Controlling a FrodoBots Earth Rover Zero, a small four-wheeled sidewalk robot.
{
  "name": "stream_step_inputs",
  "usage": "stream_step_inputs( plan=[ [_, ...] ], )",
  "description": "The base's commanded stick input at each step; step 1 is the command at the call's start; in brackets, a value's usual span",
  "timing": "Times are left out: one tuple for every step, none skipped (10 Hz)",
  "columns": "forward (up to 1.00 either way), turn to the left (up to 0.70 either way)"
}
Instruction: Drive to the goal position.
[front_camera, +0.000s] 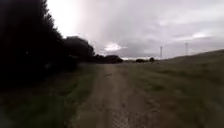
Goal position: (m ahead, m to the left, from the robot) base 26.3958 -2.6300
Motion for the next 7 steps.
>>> stream_step_inputs(
  plan=[
    [0.70,0.00],
    [0.70,0.00],
    [0.70,0.00],
    [0.70,0.00],
    [0.70,0.00],
    [0.70,0.00],
    [0.70,0.00]
  ],
)
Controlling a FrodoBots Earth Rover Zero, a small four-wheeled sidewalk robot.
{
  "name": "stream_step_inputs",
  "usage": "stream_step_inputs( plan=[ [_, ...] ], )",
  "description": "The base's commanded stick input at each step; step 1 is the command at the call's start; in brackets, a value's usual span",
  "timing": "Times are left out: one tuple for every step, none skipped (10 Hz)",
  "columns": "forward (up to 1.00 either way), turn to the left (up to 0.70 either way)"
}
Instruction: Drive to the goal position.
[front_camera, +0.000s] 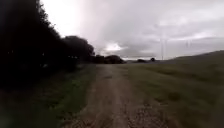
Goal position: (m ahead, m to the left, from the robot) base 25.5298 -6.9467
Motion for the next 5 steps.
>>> stream_step_inputs(
  plan=[
    [0.70,0.00],
    [0.70,0.00],
    [0.70,0.00],
    [0.70,0.00],
    [0.70,0.00]
  ],
)
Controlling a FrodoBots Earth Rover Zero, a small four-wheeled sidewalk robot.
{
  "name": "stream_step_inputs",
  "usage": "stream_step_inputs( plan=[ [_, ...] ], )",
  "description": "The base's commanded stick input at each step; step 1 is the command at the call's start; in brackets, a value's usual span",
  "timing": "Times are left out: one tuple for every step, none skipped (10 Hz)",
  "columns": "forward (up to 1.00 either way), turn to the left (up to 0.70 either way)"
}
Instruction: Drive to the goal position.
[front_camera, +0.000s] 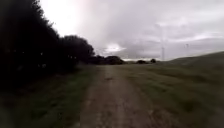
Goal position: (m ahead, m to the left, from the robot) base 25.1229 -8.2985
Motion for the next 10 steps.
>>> stream_step_inputs(
  plan=[
    [0.70,0.00],
    [0.70,0.00],
    [0.70,0.00],
    [0.70,0.00],
    [0.70,0.00],
    [0.70,0.00],
    [0.70,0.00],
    [0.70,0.00],
    [0.70,0.00],
    [0.70,0.00]
  ],
)
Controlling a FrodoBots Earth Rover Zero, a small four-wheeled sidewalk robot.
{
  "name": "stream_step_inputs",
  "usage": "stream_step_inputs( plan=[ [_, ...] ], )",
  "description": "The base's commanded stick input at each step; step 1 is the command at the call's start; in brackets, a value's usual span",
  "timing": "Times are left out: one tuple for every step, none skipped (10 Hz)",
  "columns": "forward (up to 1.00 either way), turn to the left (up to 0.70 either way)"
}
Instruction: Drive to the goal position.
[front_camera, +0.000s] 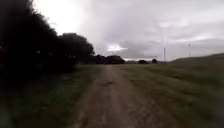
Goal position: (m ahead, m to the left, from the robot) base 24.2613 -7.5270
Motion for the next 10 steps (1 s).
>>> stream_step_inputs(
  plan=[
    [0.70,0.00],
    [0.70,0.00],
    [0.70,0.00],
    [0.70,0.00],
    [0.70,0.00],
    [0.70,0.00],
    [0.70,0.00],
    [0.70,0.00],
    [0.70,-0.35],
    [0.70,-0.35]
  ],
)
